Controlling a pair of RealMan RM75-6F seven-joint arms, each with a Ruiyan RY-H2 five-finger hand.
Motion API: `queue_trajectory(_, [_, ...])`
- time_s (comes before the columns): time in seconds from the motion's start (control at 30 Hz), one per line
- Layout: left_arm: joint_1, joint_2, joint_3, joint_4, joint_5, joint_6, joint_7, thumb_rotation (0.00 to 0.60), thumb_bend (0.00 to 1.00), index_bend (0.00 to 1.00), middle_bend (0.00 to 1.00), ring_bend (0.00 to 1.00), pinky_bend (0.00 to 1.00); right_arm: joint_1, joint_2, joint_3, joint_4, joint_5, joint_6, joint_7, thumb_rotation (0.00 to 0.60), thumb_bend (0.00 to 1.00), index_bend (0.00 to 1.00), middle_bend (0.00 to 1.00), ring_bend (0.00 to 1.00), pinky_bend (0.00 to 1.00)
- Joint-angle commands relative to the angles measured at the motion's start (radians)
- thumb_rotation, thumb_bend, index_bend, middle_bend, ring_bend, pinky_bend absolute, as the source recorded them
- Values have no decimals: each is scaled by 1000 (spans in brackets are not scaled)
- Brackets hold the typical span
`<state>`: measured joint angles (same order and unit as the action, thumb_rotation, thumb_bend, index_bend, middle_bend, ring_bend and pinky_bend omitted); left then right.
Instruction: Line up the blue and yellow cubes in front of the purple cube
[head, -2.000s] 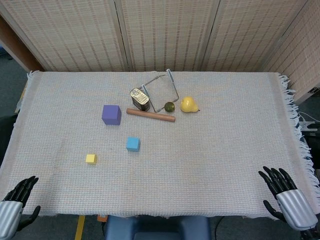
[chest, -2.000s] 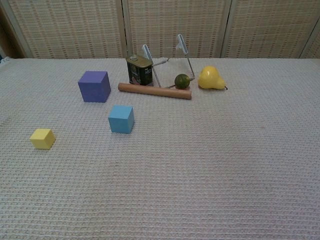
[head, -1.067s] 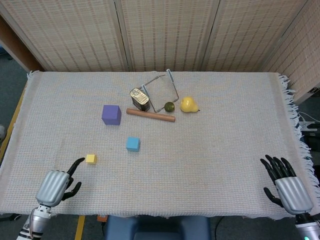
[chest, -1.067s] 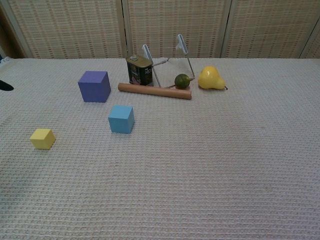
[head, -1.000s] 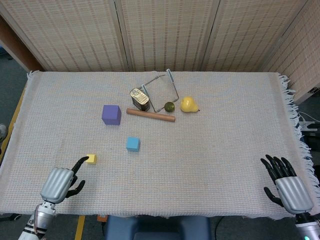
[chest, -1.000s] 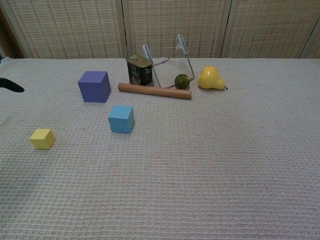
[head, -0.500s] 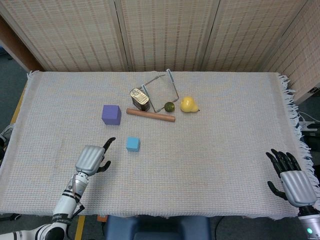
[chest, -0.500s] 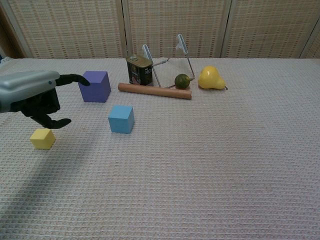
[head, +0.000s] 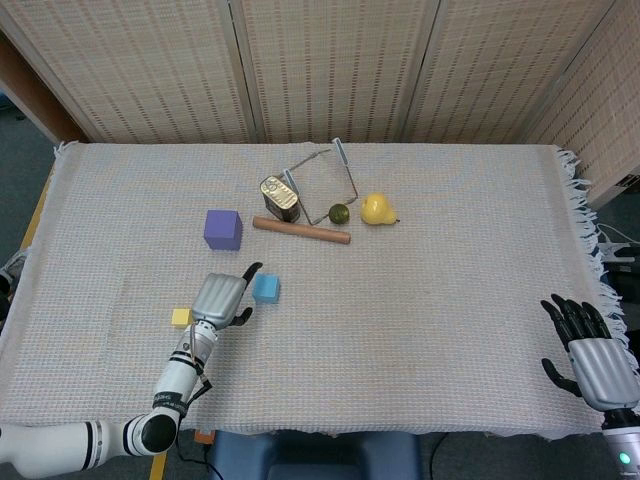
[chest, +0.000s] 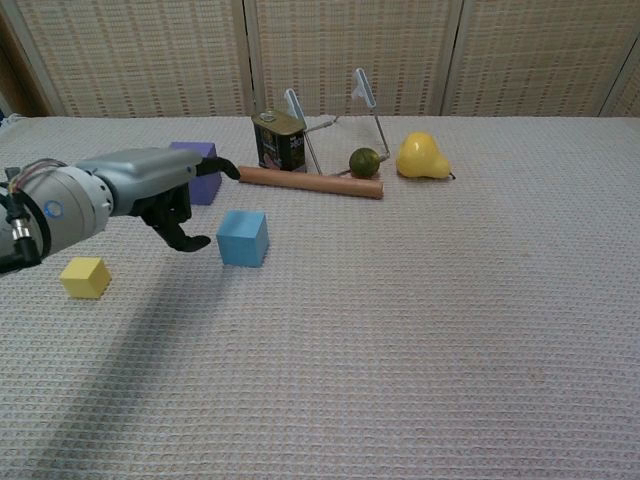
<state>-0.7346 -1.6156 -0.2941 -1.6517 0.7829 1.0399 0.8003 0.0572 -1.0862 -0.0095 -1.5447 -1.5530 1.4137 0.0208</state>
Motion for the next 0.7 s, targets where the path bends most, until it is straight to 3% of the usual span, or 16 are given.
queue_trajectory(0.03, [-40,-40,3,63,-39,-2,13,600,358,151,1000,1000,1000,1,2,0,0,5,-5,1,600,101,0,0,0,0])
queue_trajectory(0.47, [-114,-133,44,228,-68,18,42,600,359,220,1000,1000,1000,2,13,0,-9,21,-15,10,600,101,0,0,0,0])
queue_trajectory(0.7, [-123,-169,57,274,-9,39,-6,600,358,307,1000,1000,1000,8,18,-3,-14,32,-35,6,600,101,0,0,0,0])
